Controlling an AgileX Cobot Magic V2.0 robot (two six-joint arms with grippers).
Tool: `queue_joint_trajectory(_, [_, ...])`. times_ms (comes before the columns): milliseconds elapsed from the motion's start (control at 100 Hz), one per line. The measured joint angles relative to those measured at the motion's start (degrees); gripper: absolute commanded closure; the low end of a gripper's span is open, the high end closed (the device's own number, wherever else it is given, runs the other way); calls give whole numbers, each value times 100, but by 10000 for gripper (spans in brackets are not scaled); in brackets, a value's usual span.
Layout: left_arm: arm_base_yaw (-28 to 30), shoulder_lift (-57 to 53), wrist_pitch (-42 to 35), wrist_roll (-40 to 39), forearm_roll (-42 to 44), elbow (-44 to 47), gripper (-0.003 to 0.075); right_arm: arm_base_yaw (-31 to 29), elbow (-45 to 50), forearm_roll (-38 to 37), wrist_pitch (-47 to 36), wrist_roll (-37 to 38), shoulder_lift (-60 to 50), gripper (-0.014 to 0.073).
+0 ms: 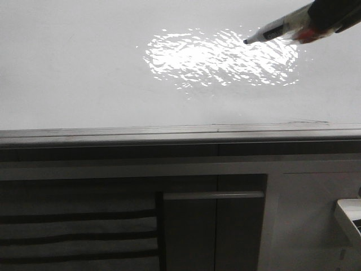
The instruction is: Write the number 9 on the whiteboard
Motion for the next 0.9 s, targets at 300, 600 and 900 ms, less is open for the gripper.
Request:
queue_joint_trajectory(300, [0, 0, -65, 0, -27, 0, 353, 0, -45, 141, -436, 13, 474, 639])
queue_joint_trajectory(600, [0, 0, -76, 0, -27, 11, 353, 0, -504, 56, -486, 2, 1121, 639])
queue_joint_trajectory(900, [0, 0, -85, 0, -27, 11, 353, 0, -861, -92, -666, 2, 1762, 639])
